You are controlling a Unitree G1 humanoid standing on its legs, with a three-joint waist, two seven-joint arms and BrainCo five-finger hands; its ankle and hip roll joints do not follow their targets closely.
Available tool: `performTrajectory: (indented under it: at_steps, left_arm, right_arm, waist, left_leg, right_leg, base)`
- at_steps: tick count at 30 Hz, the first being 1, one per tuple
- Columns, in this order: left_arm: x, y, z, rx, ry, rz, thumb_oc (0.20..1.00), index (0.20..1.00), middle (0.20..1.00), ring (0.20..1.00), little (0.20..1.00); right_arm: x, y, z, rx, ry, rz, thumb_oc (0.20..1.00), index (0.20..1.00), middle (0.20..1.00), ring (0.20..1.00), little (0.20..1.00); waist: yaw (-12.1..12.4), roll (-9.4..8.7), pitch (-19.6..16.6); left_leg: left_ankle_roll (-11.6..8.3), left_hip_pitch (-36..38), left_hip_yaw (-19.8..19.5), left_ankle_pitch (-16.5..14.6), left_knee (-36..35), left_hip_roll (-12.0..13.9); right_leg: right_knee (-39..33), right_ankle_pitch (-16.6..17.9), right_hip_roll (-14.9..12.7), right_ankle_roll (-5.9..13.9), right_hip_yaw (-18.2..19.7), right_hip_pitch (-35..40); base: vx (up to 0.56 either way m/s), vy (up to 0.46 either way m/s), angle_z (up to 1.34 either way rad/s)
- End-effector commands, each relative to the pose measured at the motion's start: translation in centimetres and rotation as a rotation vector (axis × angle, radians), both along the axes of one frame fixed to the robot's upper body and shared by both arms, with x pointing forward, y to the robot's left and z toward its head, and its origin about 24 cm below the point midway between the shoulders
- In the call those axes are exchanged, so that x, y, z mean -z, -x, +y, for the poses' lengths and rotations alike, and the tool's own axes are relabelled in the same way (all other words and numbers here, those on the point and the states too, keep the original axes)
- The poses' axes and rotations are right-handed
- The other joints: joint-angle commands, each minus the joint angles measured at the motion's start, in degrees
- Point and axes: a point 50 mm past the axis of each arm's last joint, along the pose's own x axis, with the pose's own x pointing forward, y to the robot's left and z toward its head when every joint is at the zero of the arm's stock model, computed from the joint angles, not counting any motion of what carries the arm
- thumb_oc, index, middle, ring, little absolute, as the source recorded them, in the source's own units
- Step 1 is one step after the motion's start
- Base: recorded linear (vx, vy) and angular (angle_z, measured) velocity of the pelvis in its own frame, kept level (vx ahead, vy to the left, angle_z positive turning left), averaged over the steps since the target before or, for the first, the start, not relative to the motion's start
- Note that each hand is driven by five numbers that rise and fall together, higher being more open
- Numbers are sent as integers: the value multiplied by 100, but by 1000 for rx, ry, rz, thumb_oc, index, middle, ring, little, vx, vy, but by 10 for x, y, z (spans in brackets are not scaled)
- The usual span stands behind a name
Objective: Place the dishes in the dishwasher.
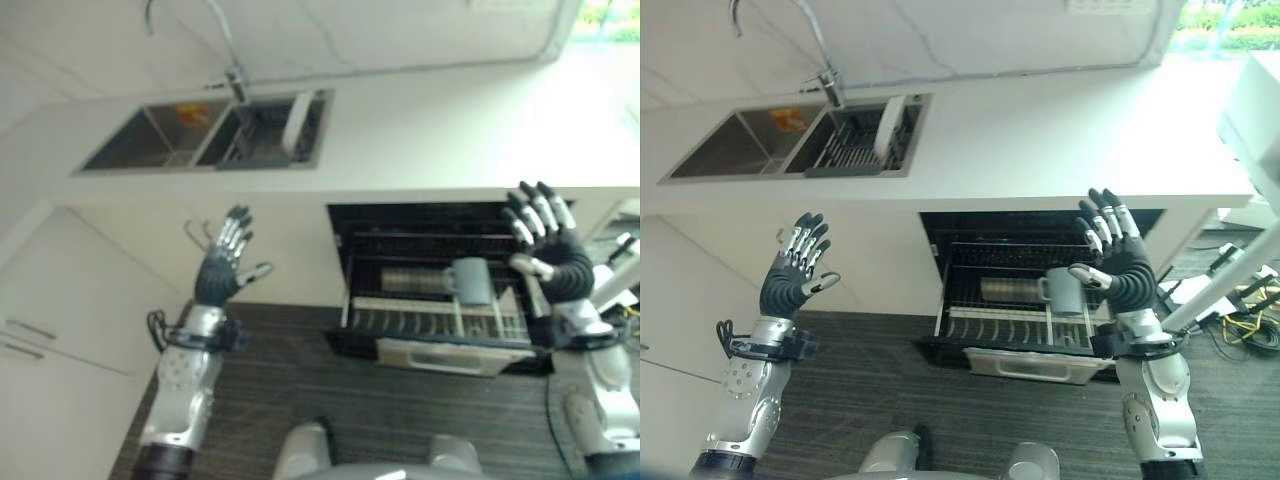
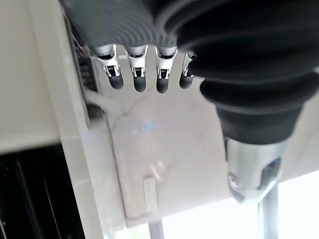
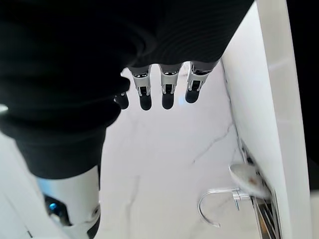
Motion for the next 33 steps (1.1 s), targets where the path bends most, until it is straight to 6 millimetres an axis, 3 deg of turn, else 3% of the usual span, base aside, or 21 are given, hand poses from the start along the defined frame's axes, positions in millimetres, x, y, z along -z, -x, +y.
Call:
performTrajectory:
  at_steps: [1,3,4,5,8,12,14,15,16,19,20,21,23,26,30,33]
  left_arm:
    - [-29,4,5,-7,-144,-110,1000,1000,1000,1000,1000]
    - [-29,4,8,-25,-157,-101,1000,1000,1000,1000,1000]
    - [-29,3,9,-14,-159,-91,1000,1000,1000,1000,1000]
    - [-27,1,8,2,-161,-71,1000,1000,1000,1000,1000]
    - [-13,3,7,-4,-162,3,1000,1000,1000,1000,1000]
    - [10,3,5,-6,-193,94,1000,1000,1000,1000,1000]
    - [21,3,2,6,-251,134,1000,1000,1000,1000,1000]
    - [51,10,3,46,-344,306,1000,1000,1000,1000,1000]
    - [59,12,5,47,-344,358,1000,1000,1000,1000,1000]
    - [104,28,12,61,-335,653,1000,1000,1000,1000,1000]
    - [134,41,10,78,-345,825,1000,1000,1000,1000,1000]
    - [170,62,8,43,-306,992,1000,1000,1000,1000,1000]
    - [202,89,9,-31,-226,1174,1000,1000,1000,1000,1000]
    - [237,136,12,-178,-125,1408,1000,1000,1000,1000,1000]
    - [257,184,6,-382,145,1635,1000,1000,1000,1000,1000]
    - [259,189,12,-336,-11,1667,1000,1000,1000,1000,1000]
  right_arm:
    - [-20,-5,13,-43,1,-120,1000,1000,1000,1000,1000]
    - [-21,-6,16,-57,9,-120,1000,1000,1000,1000,1000]
    - [-22,-8,17,-57,-1,-102,1000,1000,1000,1000,1000]
    - [-17,-9,17,-55,-3,-76,1000,1000,1000,1000,1000]
    - [-9,-10,13,-52,-6,-55,1000,1000,1000,1000,1000]
    - [-8,-8,2,-35,-13,-71,1000,1000,1000,1000,1000]
    - [-11,-8,0,-30,-7,-95,1000,1000,1000,1000,1000]
    - [-14,-6,-8,8,21,-119,1000,1000,1000,1000,1000]
    - [-13,-6,-9,7,15,-117,1000,1000,1000,1000,1000]
    - [-13,-8,-5,-17,28,-126,1000,1000,1000,1000,1000]
    - [-17,-12,1,-25,61,-129,1000,1000,1000,1000,1000]
    - [-22,-17,7,-36,76,-128,1000,1000,1000,1000,1000]
    - [-25,-21,11,-35,84,-124,1000,1000,1000,1000,1000]
    - [-26,-20,10,-19,104,-129,1000,1000,1000,1000,1000]
    - [-28,-21,3,17,35,-106,1000,1000,1000,1000,1000]
    - [-29,-18,0,20,-6,-118,1000,1000,1000,1000,1000]
  waist:
    - [159,128,-256]
    - [207,172,-279]
    - [192,170,-276]
    - [141,150,-289]
    - [147,-36,-301]
    - [14,-104,-285]
    - [6,-176,-272]
    - [31,-406,12]
    - [34,-381,50]
    - [61,-276,99]
    - [88,-189,136]
    - [141,-19,140]
    - [177,85,103]
    - [159,132,68]
    - [268,23,-34]
    - [273,-36,-90]
  left_leg:
    - [54,482,-120,-173,-541,148]
    - [136,483,2,-238,-541,167]
    - [219,476,1,-305,-541,107]
    - [250,462,-44,-311,-541,-12]
    - [215,404,64,-275,-541,-278]
    - [205,454,117,-211,-541,-404]
    - [154,583,306,-198,-541,-383]
    - [76,395,441,96,611,-394]
    - [64,285,373,139,780,-371]
    - [5,160,290,571,190,-264]
    - [-125,88,161,984,-408,-142]
    - [-292,-345,-227,1156,-541,86]
    - [-392,-641,-577,1189,-541,278]
    - [-446,-714,-744,1191,-541,410]
    - [-261,-523,-786,640,-541,114]
    - [10,-298,-847,351,-541,-165]
  right_leg:
    - [-235,285,359,274,-489,155]
    - [-235,317,560,274,-644,181]
    - [-235,181,923,204,-526,162]
    - [-235,78,1353,46,-421,105]
    - [-235,-261,1761,-224,-493,-103]
    - [-235,-235,1816,-332,-181,-313]
    - [-235,-233,1683,-346,-265,-311]
    - [-235,-192,1504,-516,-107,-78]
    - [-235,-174,1550,-534,-63,-52]
    - [-235,-208,1682,-520,142,22]
    - [-235,-328,1742,-510,266,147]
    - [-235,-473,1908,-506,444,280]
    - [-235,-575,1970,-490,564,381]
    - [-235,-699,1935,-460,693,519]
    - [-235,-713,1665,-327,696,610]
    - [-235,-626,1443,-198,635,584]
  base:
    - [75,374,-21]
    - [40,246,-63]
    - [77,188,-74]
    - [110,170,-43]
    - [98,17,-14]
    - [81,-104,-15]
    - [118,-200,2]
    - [197,-216,-14]
    - [250,-164,-50]
    - [179,115,-30]
    - [336,370,-57]
    - [384,426,-73]
    - [308,367,-68]
    - [297,379,-42]
    - [242,337,-35]
    - [198,373,-29]
